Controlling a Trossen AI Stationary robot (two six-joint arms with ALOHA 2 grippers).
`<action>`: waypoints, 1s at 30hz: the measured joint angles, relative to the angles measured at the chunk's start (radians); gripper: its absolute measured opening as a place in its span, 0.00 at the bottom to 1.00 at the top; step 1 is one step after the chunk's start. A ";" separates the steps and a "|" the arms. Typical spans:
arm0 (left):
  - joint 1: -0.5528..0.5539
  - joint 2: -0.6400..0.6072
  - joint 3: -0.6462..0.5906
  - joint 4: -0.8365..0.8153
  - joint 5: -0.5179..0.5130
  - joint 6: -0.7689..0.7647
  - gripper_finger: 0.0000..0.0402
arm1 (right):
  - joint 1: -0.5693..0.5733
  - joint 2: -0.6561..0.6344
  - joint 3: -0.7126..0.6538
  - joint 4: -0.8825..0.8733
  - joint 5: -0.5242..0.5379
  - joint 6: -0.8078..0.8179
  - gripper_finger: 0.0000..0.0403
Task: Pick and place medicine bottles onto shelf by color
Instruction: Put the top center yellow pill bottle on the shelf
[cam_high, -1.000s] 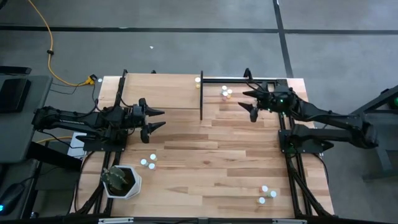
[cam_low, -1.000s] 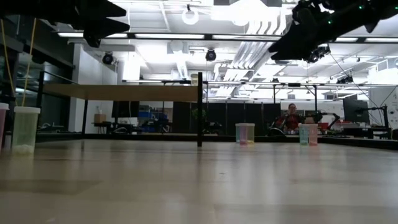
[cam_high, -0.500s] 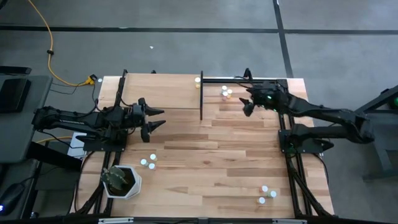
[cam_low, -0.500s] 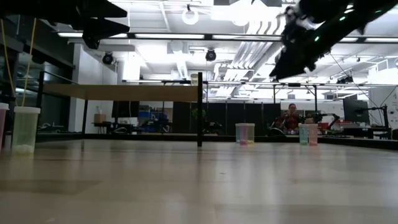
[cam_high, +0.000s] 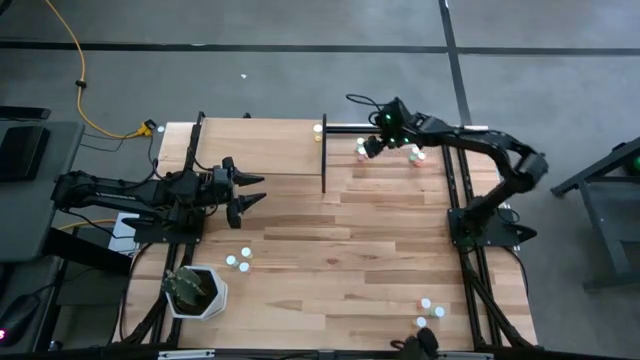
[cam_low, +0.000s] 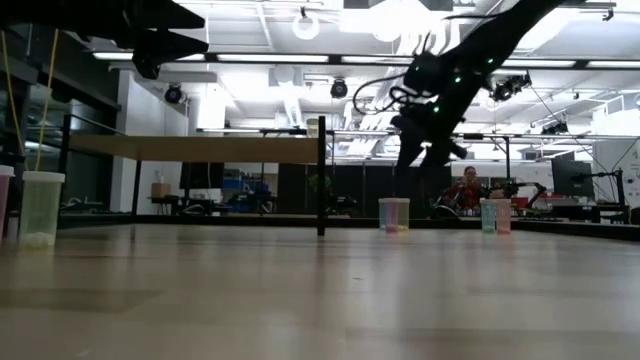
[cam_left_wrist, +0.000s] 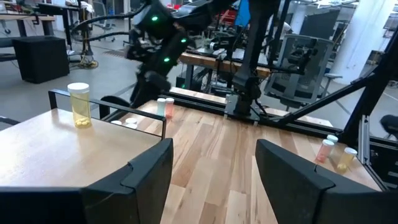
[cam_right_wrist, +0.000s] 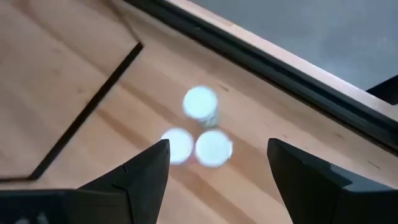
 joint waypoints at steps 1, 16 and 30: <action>0.000 0.000 0.000 0.000 0.000 0.000 0.55 | -0.006 0.018 0.009 -0.001 0.000 0.009 0.64; 0.000 0.000 0.000 0.000 0.003 0.001 0.55 | -0.029 0.101 0.019 0.043 -0.019 0.107 0.64; 0.000 0.000 0.000 0.000 0.008 -0.002 0.55 | -0.027 0.116 0.019 0.036 -0.006 0.189 0.64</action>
